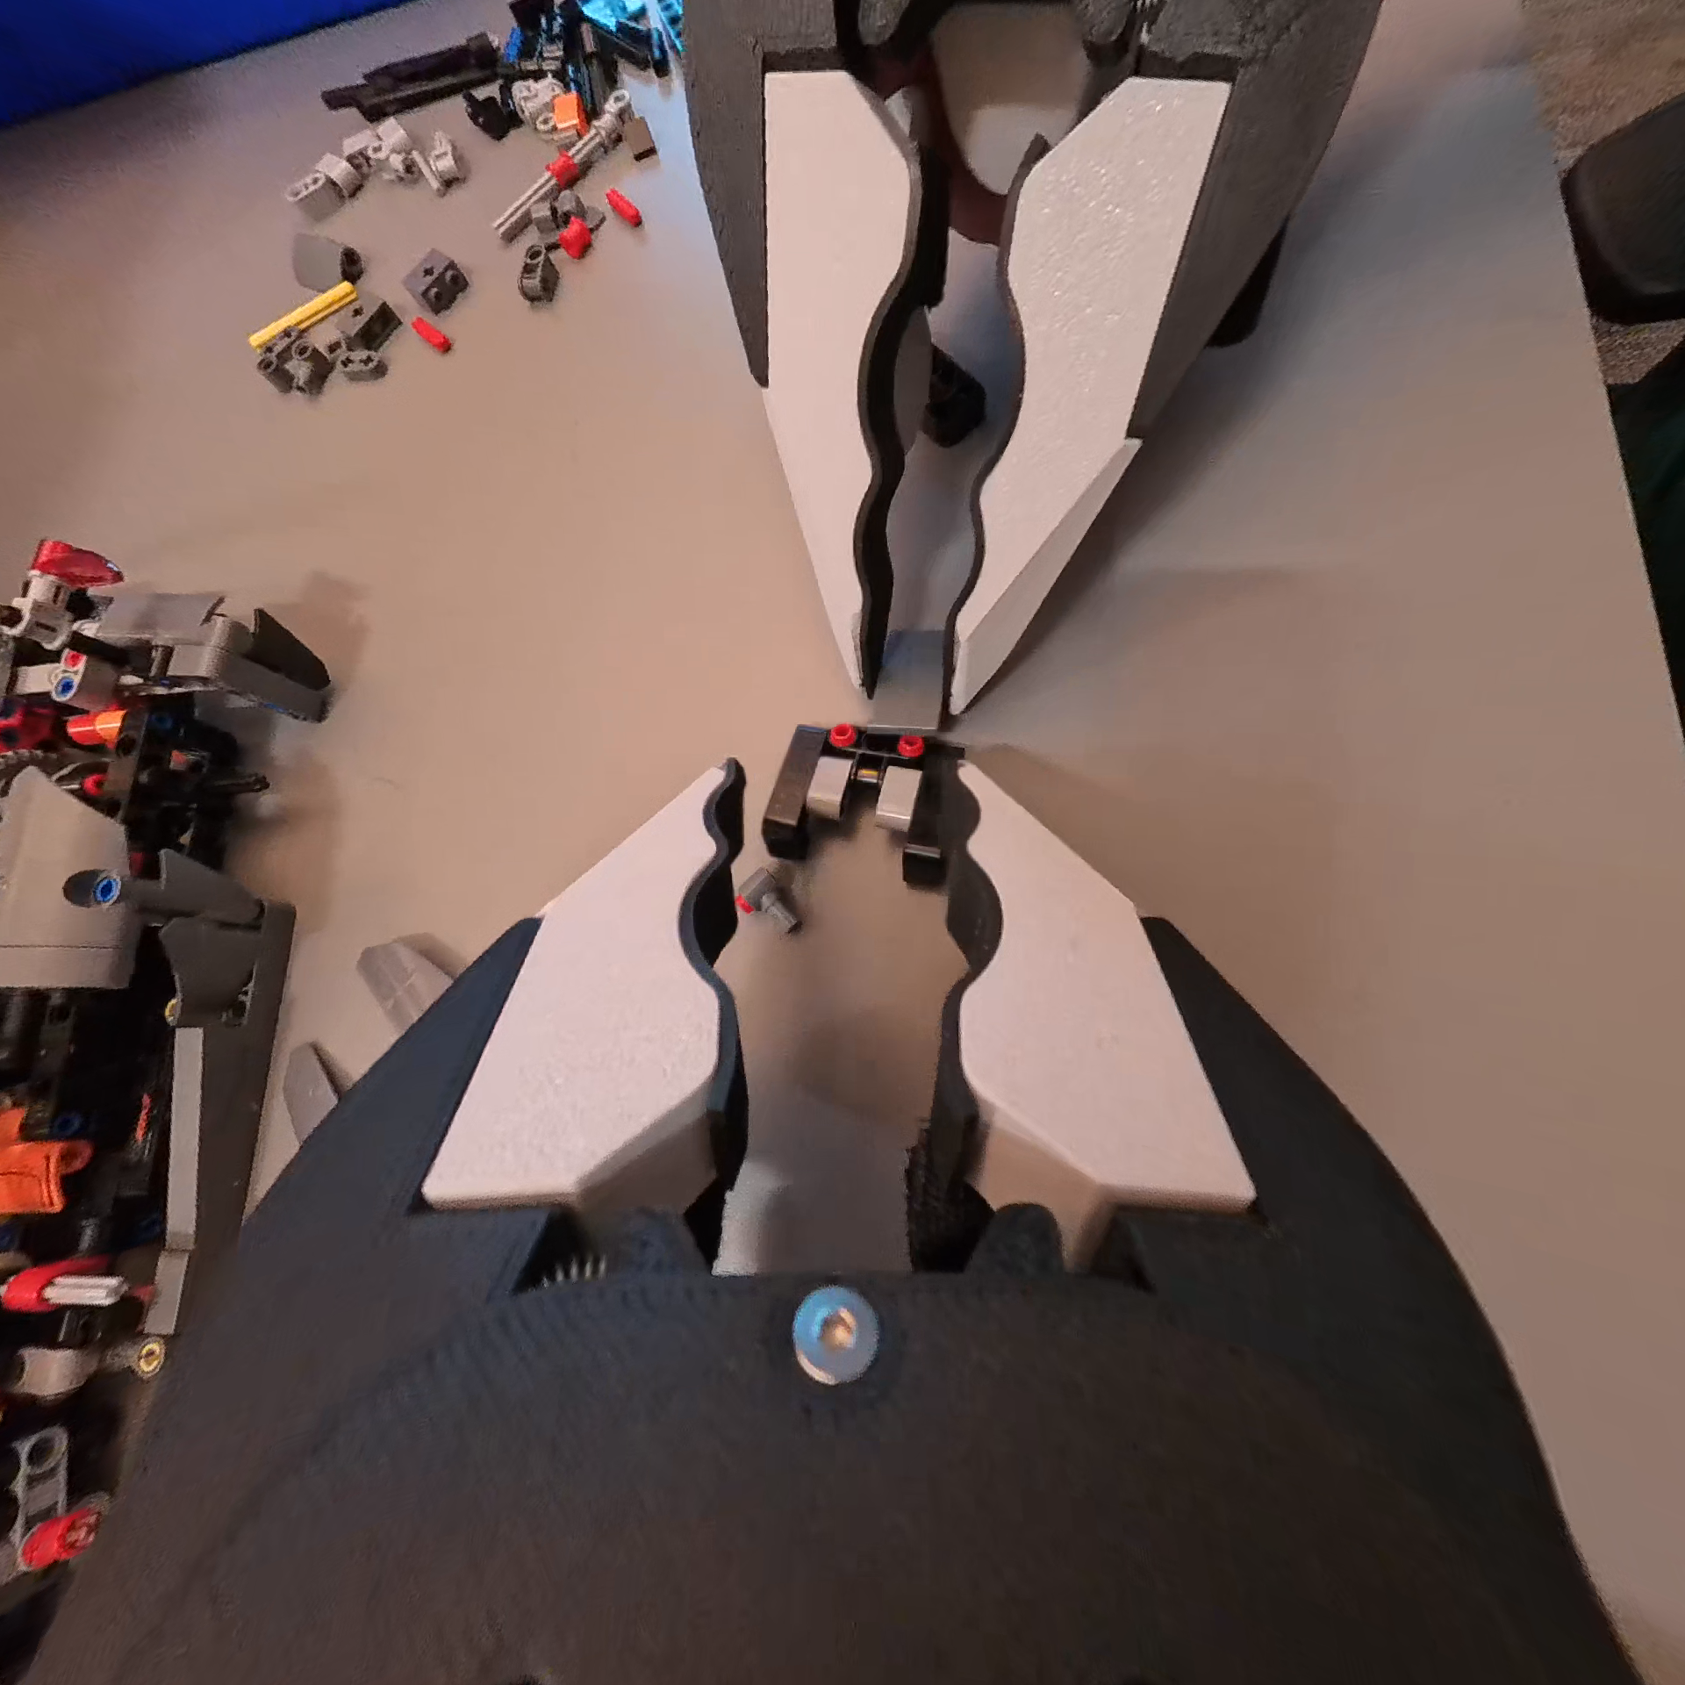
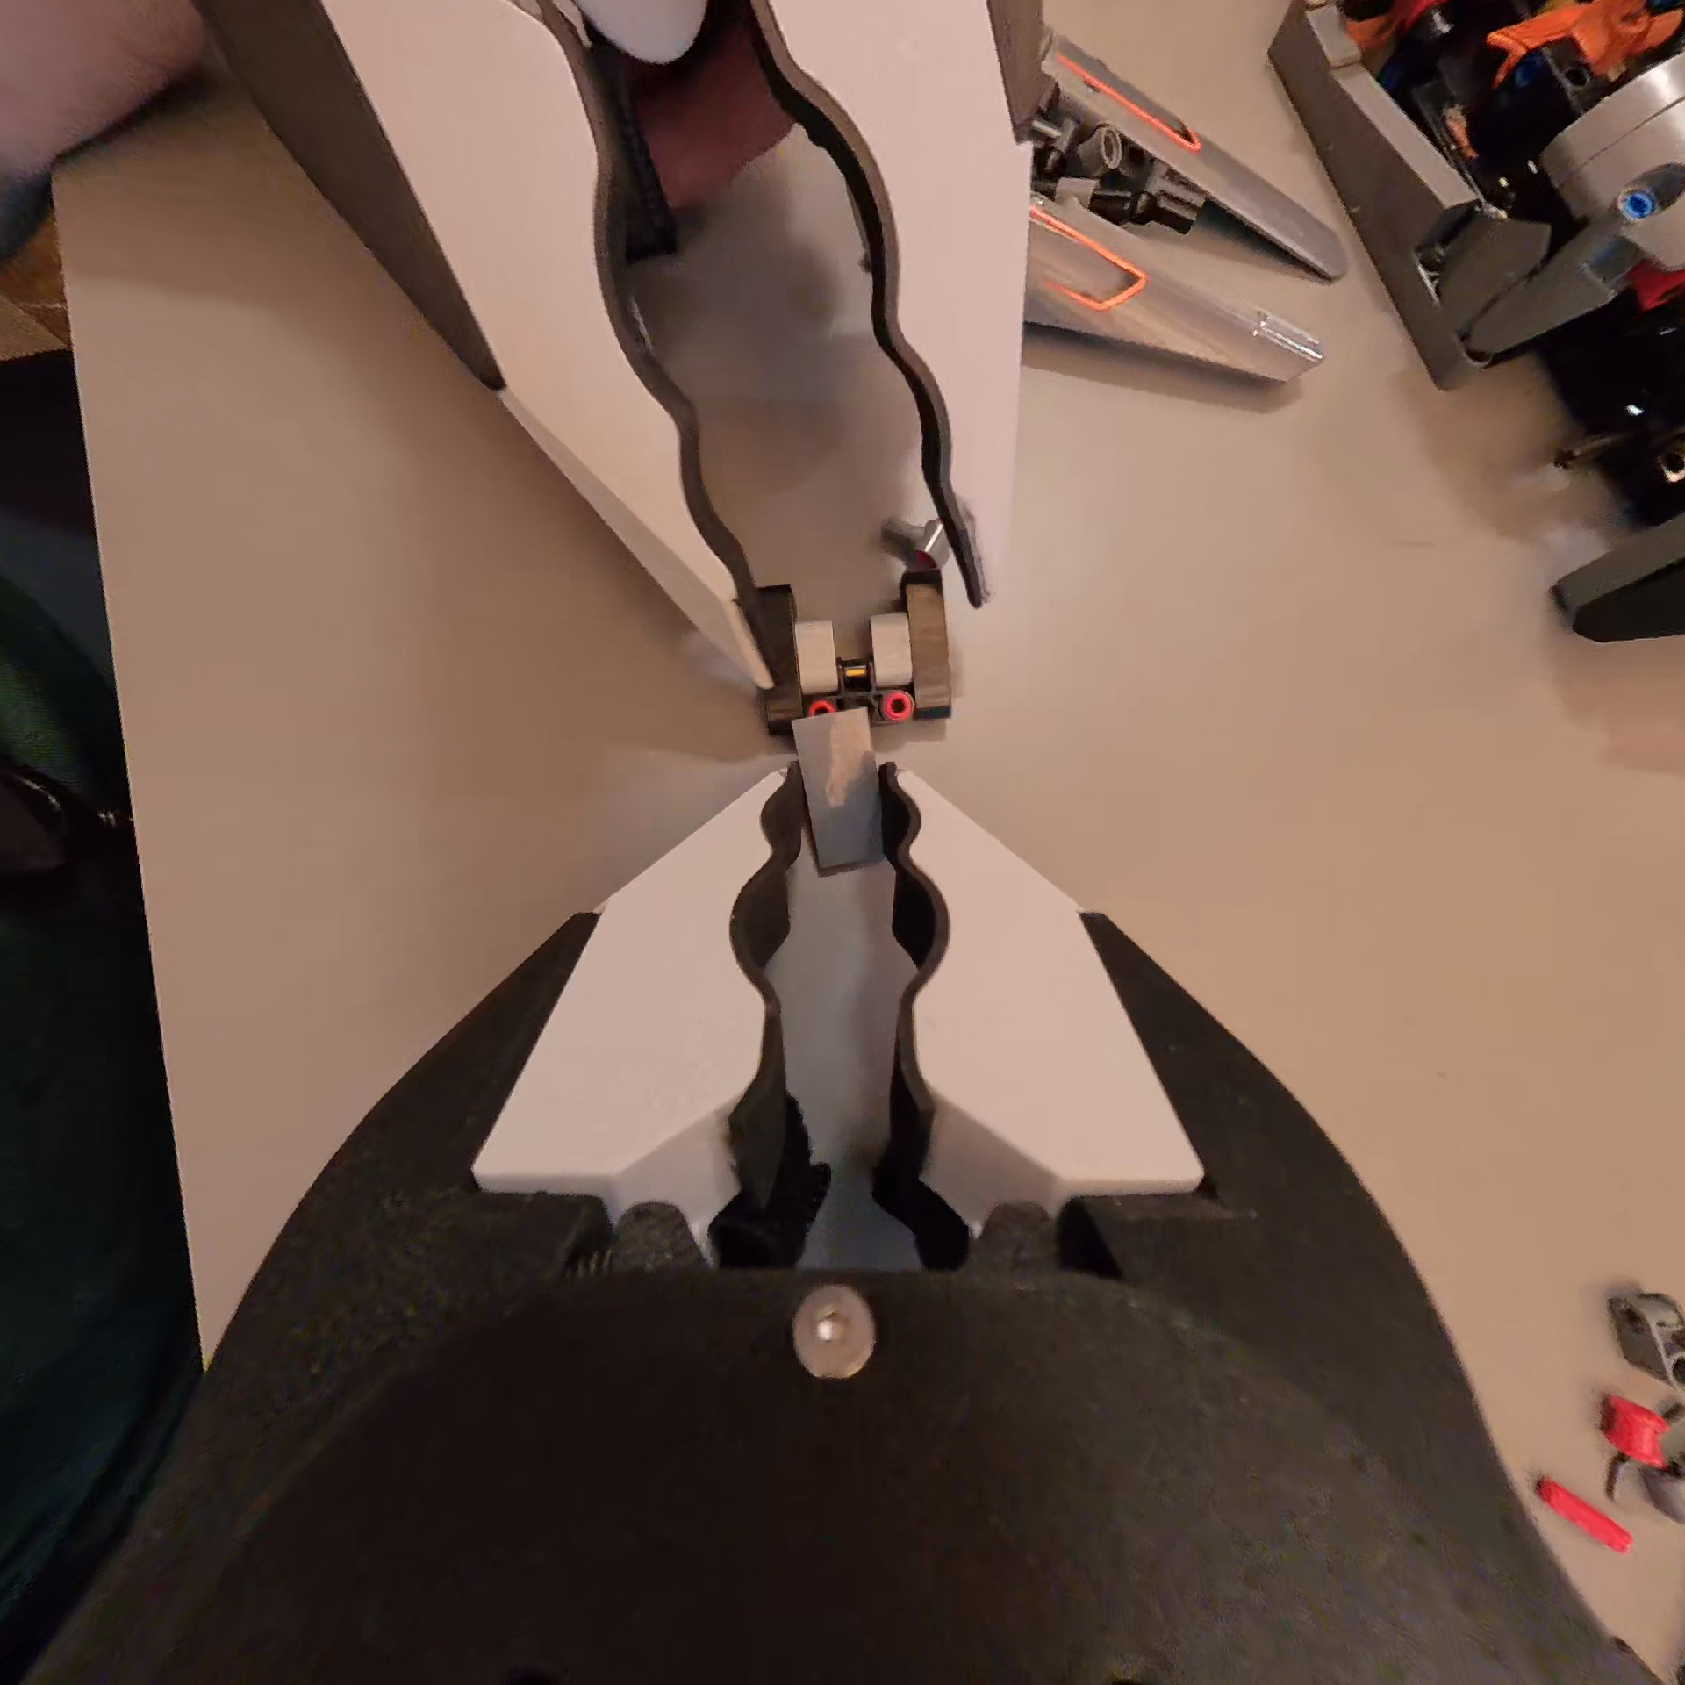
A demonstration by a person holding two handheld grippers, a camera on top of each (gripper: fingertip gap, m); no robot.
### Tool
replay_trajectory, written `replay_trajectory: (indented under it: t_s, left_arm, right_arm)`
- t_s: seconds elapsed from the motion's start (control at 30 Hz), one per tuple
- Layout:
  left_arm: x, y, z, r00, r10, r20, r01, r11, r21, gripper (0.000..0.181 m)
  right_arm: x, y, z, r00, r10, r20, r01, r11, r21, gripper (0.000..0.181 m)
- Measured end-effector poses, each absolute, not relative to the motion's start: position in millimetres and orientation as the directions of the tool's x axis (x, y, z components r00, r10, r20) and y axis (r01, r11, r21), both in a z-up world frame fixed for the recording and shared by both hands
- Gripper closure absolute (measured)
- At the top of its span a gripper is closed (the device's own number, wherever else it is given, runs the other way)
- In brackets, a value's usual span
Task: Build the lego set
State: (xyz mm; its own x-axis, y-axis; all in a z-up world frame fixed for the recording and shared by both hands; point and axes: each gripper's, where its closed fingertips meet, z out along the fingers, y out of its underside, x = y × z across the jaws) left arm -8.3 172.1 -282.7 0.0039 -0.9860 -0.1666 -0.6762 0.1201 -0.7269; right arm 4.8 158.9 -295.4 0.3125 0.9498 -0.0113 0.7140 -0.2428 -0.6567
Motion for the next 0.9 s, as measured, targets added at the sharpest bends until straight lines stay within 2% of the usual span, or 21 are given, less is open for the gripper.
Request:
replay_trajectory:
  t_s: [0.13,0.63,0.77,0.9]
  left_arm:
    - [-11,173,-287,0.014,-0.990,-0.142,-0.693,0.093,-0.715,0.130]
    - [-23,152,-294,0.024,-0.986,-0.165,-0.798,0.080,-0.597,0.135]
    - [-13,126,-283,-0.001,-0.996,-0.092,-0.753,0.062,-0.655,0.139]
    - [-7,117,-279,0.012,-0.993,-0.115,-0.724,0.071,-0.686,0.141]
  right_arm:
    - [7,161,-292,0.335,0.941,-0.040,0.690,-0.274,-0.670,0.167]
    - [19,148,-284,0.375,0.925,-0.066,0.658,-0.315,-0.684,0.166]
    - [19,145,-283,0.372,0.924,-0.083,0.644,-0.321,-0.695,0.166]
    - [24,142,-280,0.379,0.920,-0.102,0.640,-0.340,-0.689,0.167]
